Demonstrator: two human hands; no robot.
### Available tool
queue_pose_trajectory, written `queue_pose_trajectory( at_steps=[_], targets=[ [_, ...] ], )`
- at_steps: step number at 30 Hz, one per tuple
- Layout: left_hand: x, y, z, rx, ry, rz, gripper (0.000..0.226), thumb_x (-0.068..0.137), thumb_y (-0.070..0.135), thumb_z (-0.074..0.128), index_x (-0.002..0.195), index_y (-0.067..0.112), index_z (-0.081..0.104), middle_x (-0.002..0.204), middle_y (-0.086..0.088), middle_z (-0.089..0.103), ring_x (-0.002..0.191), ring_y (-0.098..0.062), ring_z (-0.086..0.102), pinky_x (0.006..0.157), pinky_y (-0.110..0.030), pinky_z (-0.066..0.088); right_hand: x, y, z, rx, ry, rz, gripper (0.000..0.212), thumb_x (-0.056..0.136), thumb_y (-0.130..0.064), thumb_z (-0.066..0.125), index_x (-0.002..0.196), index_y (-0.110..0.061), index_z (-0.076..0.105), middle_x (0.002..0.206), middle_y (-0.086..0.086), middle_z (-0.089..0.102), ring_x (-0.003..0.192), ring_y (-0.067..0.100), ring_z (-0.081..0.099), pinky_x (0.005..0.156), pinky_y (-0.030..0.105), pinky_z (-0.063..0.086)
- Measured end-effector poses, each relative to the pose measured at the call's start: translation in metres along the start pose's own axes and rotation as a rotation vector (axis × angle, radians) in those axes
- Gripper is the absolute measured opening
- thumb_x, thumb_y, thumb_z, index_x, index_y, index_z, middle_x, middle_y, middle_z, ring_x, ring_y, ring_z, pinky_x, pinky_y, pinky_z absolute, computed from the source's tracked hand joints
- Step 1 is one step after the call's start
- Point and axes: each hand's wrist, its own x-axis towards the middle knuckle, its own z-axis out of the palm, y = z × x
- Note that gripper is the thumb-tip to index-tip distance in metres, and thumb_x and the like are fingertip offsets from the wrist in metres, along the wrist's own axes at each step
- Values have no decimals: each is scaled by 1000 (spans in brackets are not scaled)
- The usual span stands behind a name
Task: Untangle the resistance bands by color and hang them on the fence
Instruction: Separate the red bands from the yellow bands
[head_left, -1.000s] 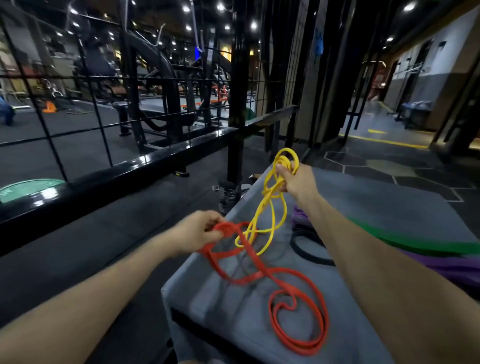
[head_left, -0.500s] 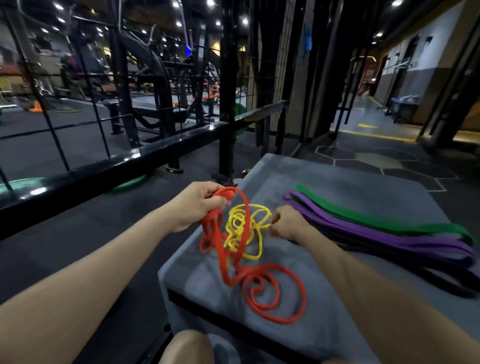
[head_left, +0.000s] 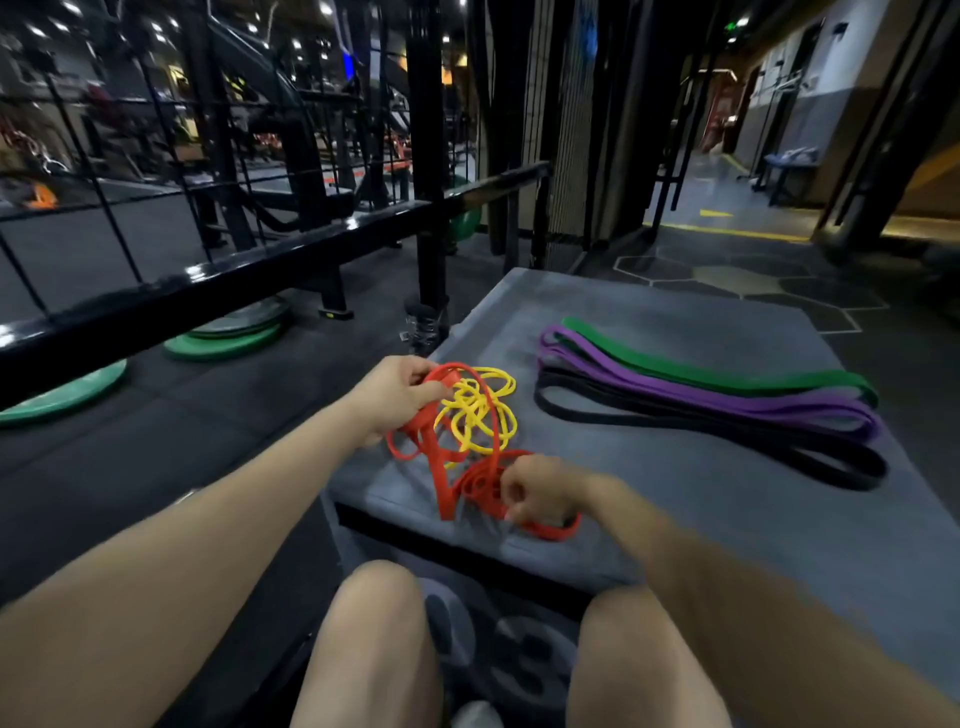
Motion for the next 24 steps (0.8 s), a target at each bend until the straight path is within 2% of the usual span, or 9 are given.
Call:
queue_pose_trajectory(
  at_steps=[1, 3, 5, 9, 13, 16, 19, 22, 24],
  targets=[
    [-2, 8, -3, 9, 1, 11, 9, 87, 10, 62, 91, 3, 66, 74, -14, 57, 64, -23, 53, 56, -30, 46, -5, 4, -10, 75, 17, -22, 6, 83, -18, 66, 78, -17, 61, 84, 6, 64, 81, 24, 57, 72, 29, 42],
    [-4, 27, -10, 13, 17, 46, 11, 85, 12, 65, 86, 1, 65, 69, -13, 51, 58, -20, 47, 54, -29, 42, -21, 10, -36, 328, 87, -57, 26, 85, -5, 61, 70, -24, 54, 73, 2, 58, 66, 13, 53, 68, 28, 42],
    [-5, 49, -13, 26, 52, 93, 8, 83, 8, 65, 83, 0, 65, 66, -10, 50, 56, -17, 43, 49, -24, 38, -41, 15, -69, 457, 209, -102, 29, 87, 3, 56, 70, -20, 51, 75, 6, 58, 63, 5, 53, 67, 22, 45],
    [-5, 97, -14, -11, 63, 119, 5, 85, 7, 62, 85, 1, 64, 64, -7, 52, 47, -8, 46, 42, -18, 39, -77, 22, -126, 695, 471, -142, 24, 90, 5, 49, 77, -15, 51, 72, 8, 54, 66, 18, 51, 68, 32, 44],
    [-1, 143, -5, -50, 59, 212, 10, 87, 12, 60, 79, 8, 64, 80, -13, 56, 66, -16, 48, 50, -20, 35, -105, 21, -167, 856, 682, -132, 19, 96, 1, 41, 81, -9, 48, 66, 6, 45, 58, 15, 43, 59, 26, 37],
    [3, 173, 6, -101, 77, 256, 21, 91, 13, 55, 72, 10, 63, 61, -4, 55, 51, -11, 46, 39, -13, 36, -123, 23, -193, 878, 811, -127, 24, 97, -1, 37, 80, -11, 50, 66, 5, 45, 57, 14, 40, 55, 22, 35],
    [8, 198, 27, -138, 121, 326, 22, 91, 12, 56, 70, 12, 63, 42, 10, 53, 37, -2, 45, 39, -14, 36, -137, 31, -215, 915, 909, -114, 27, 98, -5, 37, 78, -15, 51, 68, 4, 48, 55, 12, 40, 50, 19, 33],
    [22, 209, 54, -108, 225, 428, 6, 87, 18, 63, 86, 14, 67, 57, 6, 56, 52, -9, 50, 53, -23, 39, -151, 42, -234, 995, 1025, -137, 26, 98, -4, 36, 81, -14, 53, 67, 3, 47, 54, 11, 39, 52, 21, 32],
    [31, 208, 72, -33, 177, 451, 9, 85, 17, 65, 94, 17, 65, 74, -1, 61, 66, -15, 55, 63, -26, 43, -158, 49, -240, 1006, 1055, -144, 26, 98, -5, 37, 82, -14, 55, 67, 2, 48, 52, 8, 41, 51, 20, 34]
  ],
)
